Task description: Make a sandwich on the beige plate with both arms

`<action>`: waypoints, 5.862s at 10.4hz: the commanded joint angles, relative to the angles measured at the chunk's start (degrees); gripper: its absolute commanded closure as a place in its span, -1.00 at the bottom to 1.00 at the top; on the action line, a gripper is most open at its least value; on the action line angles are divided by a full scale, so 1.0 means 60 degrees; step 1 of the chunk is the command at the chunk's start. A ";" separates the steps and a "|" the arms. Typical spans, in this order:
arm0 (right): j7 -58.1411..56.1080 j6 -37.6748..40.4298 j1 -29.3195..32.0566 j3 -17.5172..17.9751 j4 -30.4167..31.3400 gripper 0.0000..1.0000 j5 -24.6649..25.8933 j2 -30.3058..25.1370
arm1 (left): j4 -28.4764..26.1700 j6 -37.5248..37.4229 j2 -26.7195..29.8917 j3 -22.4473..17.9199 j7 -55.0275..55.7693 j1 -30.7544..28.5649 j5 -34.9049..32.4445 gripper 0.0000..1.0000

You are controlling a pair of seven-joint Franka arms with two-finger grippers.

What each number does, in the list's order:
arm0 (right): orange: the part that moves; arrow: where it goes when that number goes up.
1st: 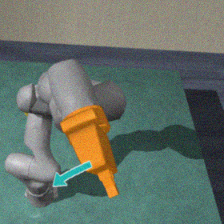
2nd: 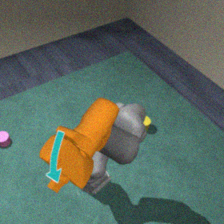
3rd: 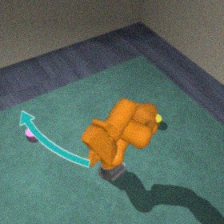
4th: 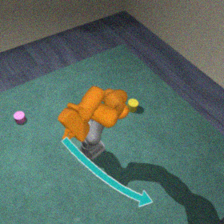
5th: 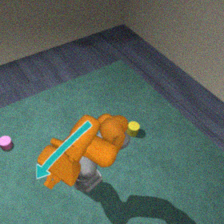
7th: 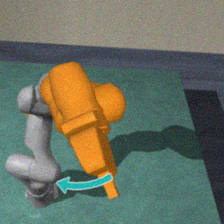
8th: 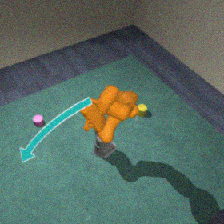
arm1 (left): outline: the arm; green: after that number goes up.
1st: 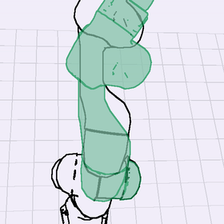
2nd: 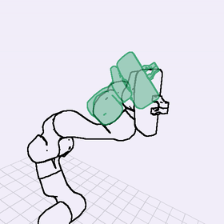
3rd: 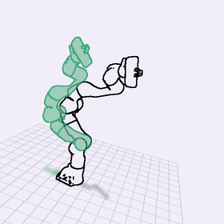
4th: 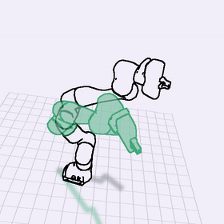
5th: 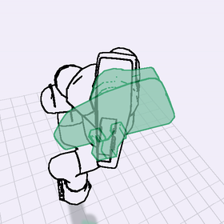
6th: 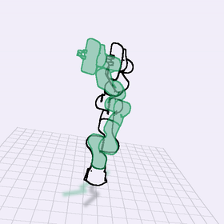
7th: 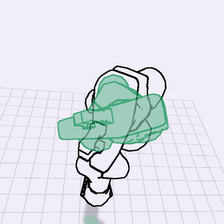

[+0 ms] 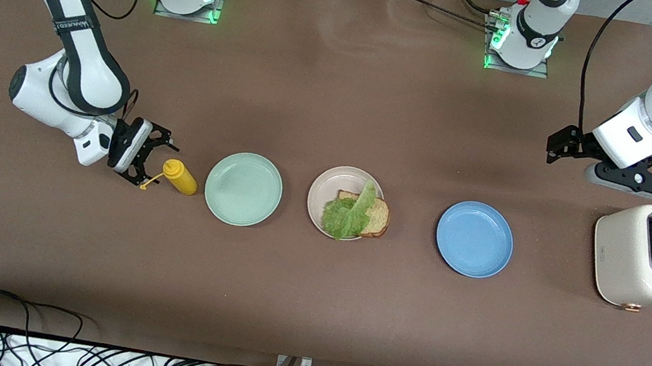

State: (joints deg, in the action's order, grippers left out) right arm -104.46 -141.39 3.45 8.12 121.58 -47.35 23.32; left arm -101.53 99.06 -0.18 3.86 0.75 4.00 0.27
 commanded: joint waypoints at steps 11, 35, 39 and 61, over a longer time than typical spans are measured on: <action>-0.0359 0.0055 0.0142 0.0463 -0.0853 -1.00 -0.0252 0.0990 | 0.0194 -0.0016 -0.0086 0.0001 -0.0051 0.0007 -0.0221 -1.00; 1.2206 0.4152 -0.3452 0.0310 -0.4308 1.00 0.9752 -0.0049 | 0.0413 -0.0046 -0.0101 -0.0014 0.0051 0.0007 -0.0147 -1.00; 1.3888 0.5093 -0.6343 -0.1806 -0.5304 1.00 0.9650 0.0549 | 0.0443 -0.0046 -0.0101 -0.0014 0.0023 -0.0008 -0.0147 -1.00; 1.4776 0.8843 -0.9951 -0.3975 -1.1020 1.00 0.9665 0.5664 | 0.0560 -0.0089 -0.0101 -0.0087 -0.0022 -0.0125 -0.0161 -1.00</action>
State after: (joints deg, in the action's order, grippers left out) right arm -12.91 -90.79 -55.62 -14.59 59.01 9.96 55.26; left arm -99.90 99.10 -0.32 3.48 0.75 3.23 0.26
